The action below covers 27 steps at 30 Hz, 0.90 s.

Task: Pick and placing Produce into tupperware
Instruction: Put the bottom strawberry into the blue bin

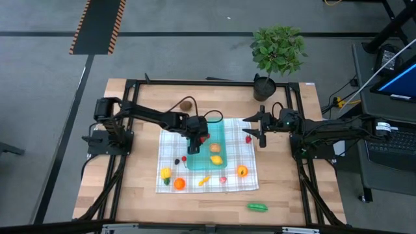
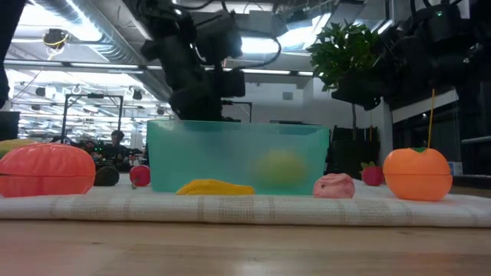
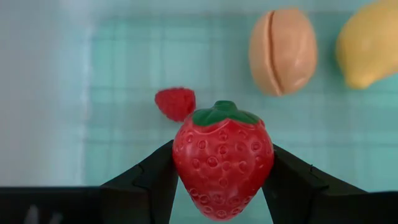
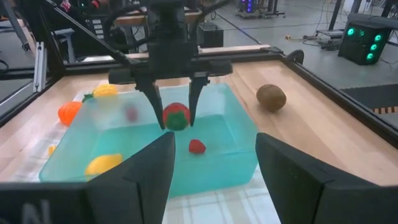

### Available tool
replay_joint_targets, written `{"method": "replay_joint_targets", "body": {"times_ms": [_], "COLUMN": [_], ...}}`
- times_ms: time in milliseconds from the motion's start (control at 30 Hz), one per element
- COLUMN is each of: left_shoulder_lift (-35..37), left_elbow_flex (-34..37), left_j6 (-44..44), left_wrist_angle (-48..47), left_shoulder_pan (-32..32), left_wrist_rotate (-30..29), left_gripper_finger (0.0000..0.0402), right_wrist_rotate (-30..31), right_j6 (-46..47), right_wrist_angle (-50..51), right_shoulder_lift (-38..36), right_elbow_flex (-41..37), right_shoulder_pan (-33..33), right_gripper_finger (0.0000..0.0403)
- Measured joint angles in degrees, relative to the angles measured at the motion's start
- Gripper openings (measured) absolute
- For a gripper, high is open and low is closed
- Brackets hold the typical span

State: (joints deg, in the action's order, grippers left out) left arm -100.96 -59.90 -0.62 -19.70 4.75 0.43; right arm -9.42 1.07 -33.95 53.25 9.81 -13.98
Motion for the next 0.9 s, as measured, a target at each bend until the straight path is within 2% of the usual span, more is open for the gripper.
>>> {"method": "replay_joint_targets", "body": {"times_ms": [567,900], "left_shoulder_lift": [-0.7,-0.7], "left_elbow_flex": [0.0,0.0], "left_j6": [0.0,-0.2], "left_wrist_angle": [0.0,0.0], "left_shoulder_pan": [0.7,0.6], "left_wrist_rotate": [-0.1,-1.8], "left_gripper_finger": [0.0194,0.0221], "right_wrist_rotate": [0.0,0.0], "right_j6": [0.0,0.0], "right_wrist_angle": [-0.1,-0.1], "right_shoulder_lift": [0.8,0.8], "right_elbow_flex": [0.0,0.0], "right_shoulder_pan": [0.0,0.0], "right_gripper_finger": [0.0227,0.0227]}}
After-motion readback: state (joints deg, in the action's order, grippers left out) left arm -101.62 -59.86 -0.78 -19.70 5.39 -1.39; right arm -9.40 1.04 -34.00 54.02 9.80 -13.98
